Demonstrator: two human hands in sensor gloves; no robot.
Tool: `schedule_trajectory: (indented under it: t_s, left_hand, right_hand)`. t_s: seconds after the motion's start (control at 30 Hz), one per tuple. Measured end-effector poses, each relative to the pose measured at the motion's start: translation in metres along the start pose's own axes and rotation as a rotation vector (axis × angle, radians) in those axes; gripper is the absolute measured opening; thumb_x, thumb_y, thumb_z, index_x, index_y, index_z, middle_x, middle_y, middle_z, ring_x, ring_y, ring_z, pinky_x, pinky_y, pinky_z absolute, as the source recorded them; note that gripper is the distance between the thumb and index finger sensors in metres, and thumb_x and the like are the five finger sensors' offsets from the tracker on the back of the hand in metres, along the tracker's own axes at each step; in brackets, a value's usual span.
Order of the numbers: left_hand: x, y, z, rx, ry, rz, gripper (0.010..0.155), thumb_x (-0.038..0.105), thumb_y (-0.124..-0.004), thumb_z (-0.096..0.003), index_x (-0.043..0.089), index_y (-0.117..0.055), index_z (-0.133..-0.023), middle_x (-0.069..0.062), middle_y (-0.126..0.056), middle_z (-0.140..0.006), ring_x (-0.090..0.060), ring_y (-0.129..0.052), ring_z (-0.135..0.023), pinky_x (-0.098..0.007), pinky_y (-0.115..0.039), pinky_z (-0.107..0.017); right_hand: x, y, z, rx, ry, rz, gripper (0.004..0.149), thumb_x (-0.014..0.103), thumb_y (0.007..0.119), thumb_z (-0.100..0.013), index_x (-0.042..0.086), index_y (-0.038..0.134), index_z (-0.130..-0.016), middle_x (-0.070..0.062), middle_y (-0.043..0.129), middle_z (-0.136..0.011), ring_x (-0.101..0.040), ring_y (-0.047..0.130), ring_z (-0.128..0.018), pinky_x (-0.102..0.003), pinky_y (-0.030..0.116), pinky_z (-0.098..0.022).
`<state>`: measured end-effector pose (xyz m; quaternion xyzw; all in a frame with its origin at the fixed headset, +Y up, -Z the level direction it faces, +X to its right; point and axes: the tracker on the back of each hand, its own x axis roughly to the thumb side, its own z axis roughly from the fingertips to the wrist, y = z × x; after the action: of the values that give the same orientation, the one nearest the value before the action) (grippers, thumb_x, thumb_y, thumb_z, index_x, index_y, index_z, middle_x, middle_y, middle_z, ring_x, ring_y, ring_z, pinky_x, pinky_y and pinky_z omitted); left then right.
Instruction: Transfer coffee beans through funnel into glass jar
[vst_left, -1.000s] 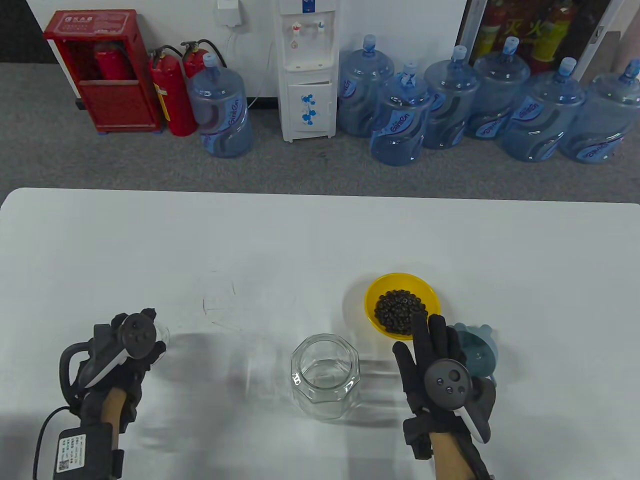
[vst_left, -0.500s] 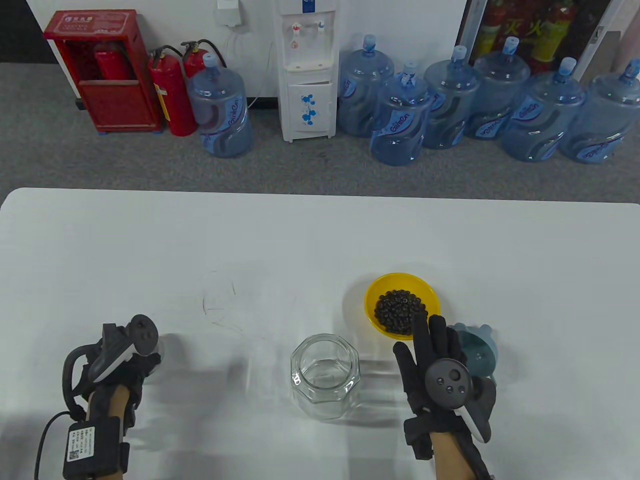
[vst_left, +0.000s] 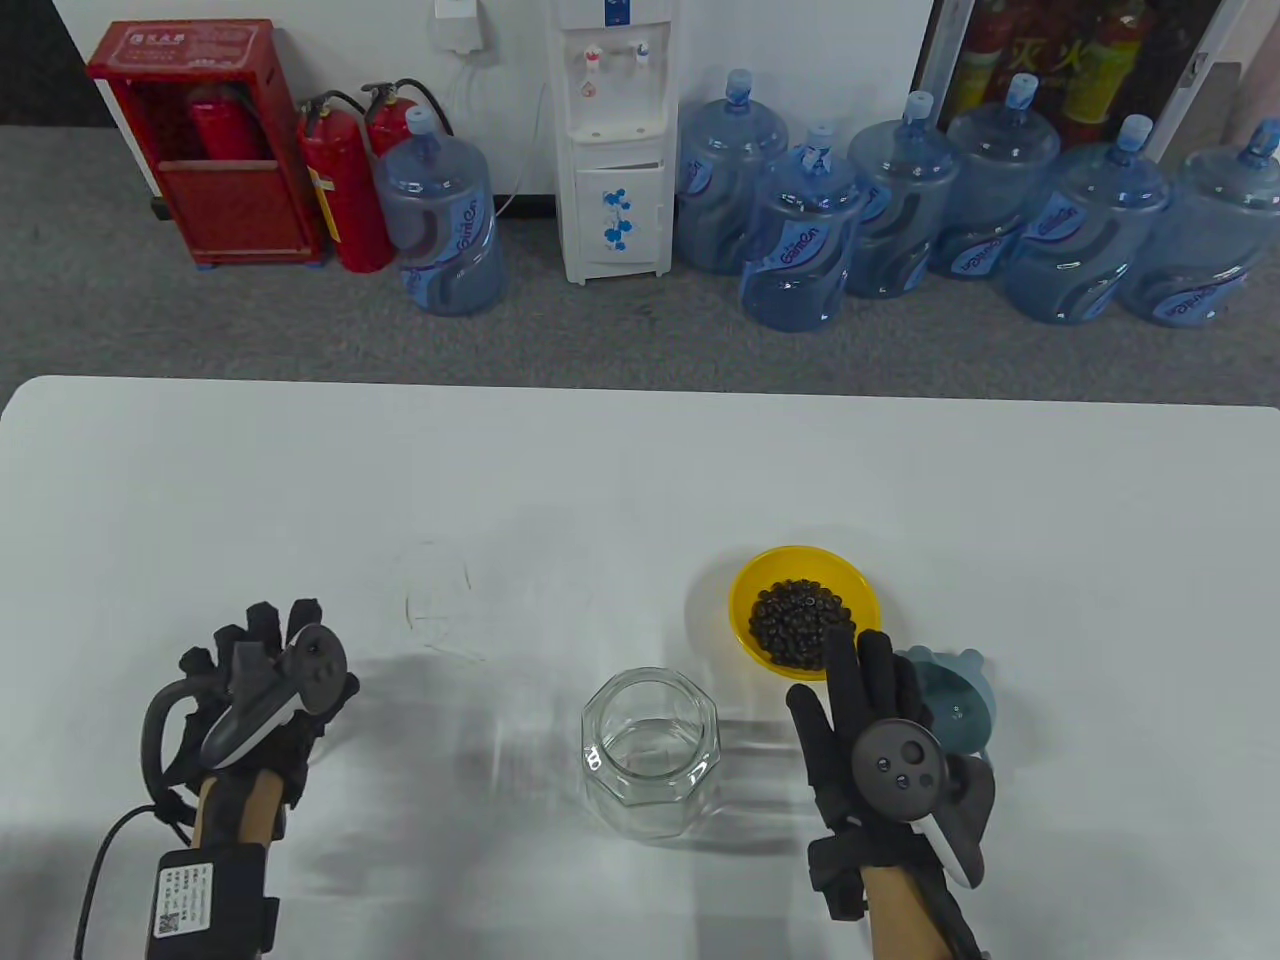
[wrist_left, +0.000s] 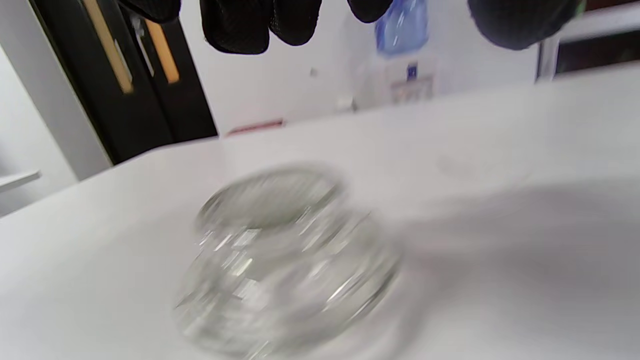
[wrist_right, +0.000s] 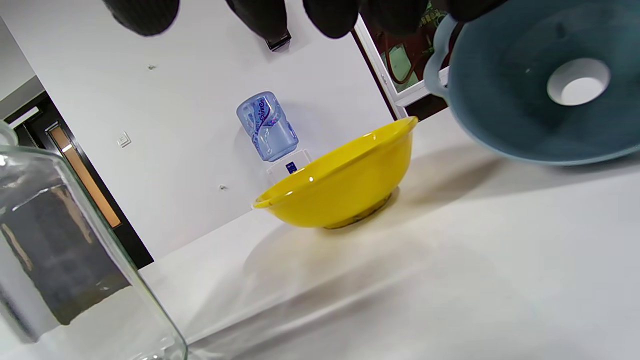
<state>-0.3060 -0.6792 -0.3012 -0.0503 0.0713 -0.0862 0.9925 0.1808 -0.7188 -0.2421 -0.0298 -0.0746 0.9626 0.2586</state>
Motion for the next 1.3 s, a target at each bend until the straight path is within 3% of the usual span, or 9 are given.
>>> schedule_trajectory:
  t_s: [0.2, 0.37, 0.6, 0.83, 1.03, 1.2, 1.3]
  left_hand:
    - [0.058, 0.038, 0.030, 0.185, -0.123, 0.305, 0.077, 0.065, -0.058, -0.0535, 0.035, -0.029, -0.118, -0.009, -0.023, -0.127, -0.045, -0.027, -0.119, -0.067, -0.031, -0.079]
    - [0.098, 0.024, 0.042, 0.241, -0.190, 0.386, 0.077, 0.066, -0.054, -0.0531, 0.036, -0.024, -0.118, -0.008, -0.014, -0.124, -0.044, -0.013, -0.115, -0.065, -0.024, -0.078]
    - [0.096, -0.013, 0.036, 0.215, -0.200, 0.410, 0.078, 0.066, -0.054, -0.0527, 0.033, -0.024, -0.117, -0.011, -0.014, -0.123, -0.045, -0.012, -0.112, -0.064, -0.022, -0.075]
    - [0.089, -0.013, 0.030, 0.207, -0.190, 0.378, 0.078, 0.066, -0.053, -0.0529, 0.033, -0.024, -0.117, -0.011, -0.014, -0.123, -0.045, -0.011, -0.112, -0.064, -0.021, -0.075]
    - [0.089, -0.017, 0.025, 0.188, -0.201, 0.361, 0.078, 0.066, -0.053, -0.0529, 0.033, -0.024, -0.117, -0.010, -0.013, -0.123, -0.044, -0.011, -0.112, -0.061, -0.019, -0.076]
    - [0.092, -0.017, 0.024, 0.173, -0.209, 0.355, 0.078, 0.066, -0.054, -0.0531, 0.033, -0.023, -0.117, -0.011, -0.013, -0.123, -0.044, -0.011, -0.111, -0.061, -0.019, -0.076]
    - [0.093, -0.017, 0.025, 0.165, -0.216, 0.350, 0.078, 0.066, -0.054, -0.0532, 0.033, -0.023, -0.117, -0.011, -0.013, -0.123, -0.044, -0.011, -0.111, -0.060, -0.019, -0.075]
  right_hand:
    - [0.000, -0.002, 0.001, -0.002, 0.001, -0.034, 0.070, 0.054, 0.064, -0.068, 0.024, 0.036, -0.125, -0.020, 0.028, -0.129, -0.051, 0.035, -0.113, -0.071, 0.040, -0.075]
    - [0.002, 0.000, 0.002, 0.000, -0.010, -0.015, 0.070, 0.051, 0.067, -0.067, 0.023, 0.037, -0.124, -0.020, 0.030, -0.128, -0.050, 0.037, -0.113, -0.070, 0.042, -0.075]
    - [0.003, -0.006, 0.004, -0.035, 0.014, -0.002, 0.069, 0.048, 0.070, -0.067, 0.022, 0.040, -0.124, -0.020, 0.033, -0.128, -0.048, 0.045, -0.112, -0.066, 0.051, -0.075]
    - [-0.010, -0.048, 0.000, -0.188, 0.176, 0.018, 0.065, 0.043, 0.078, -0.066, 0.018, 0.052, -0.121, -0.022, 0.048, -0.123, -0.034, 0.078, -0.093, -0.048, 0.072, -0.064]
    - [-0.074, -0.077, -0.012, -0.081, 0.346, 0.139, 0.071, 0.042, 0.080, -0.065, 0.012, 0.049, -0.121, -0.026, 0.046, -0.122, -0.032, 0.082, -0.087, -0.046, 0.075, -0.060]
    - [-0.111, -0.067, -0.011, 0.136, 0.433, 0.219, 0.072, 0.046, 0.083, -0.063, 0.011, 0.056, -0.119, -0.025, 0.062, -0.117, -0.030, 0.088, -0.082, -0.045, 0.078, -0.056]
    - [-0.122, -0.054, -0.010, 0.168, 0.508, 0.168, 0.070, 0.047, 0.086, -0.061, 0.008, 0.063, -0.115, -0.025, 0.072, -0.110, -0.028, 0.094, -0.073, -0.043, 0.081, -0.050]
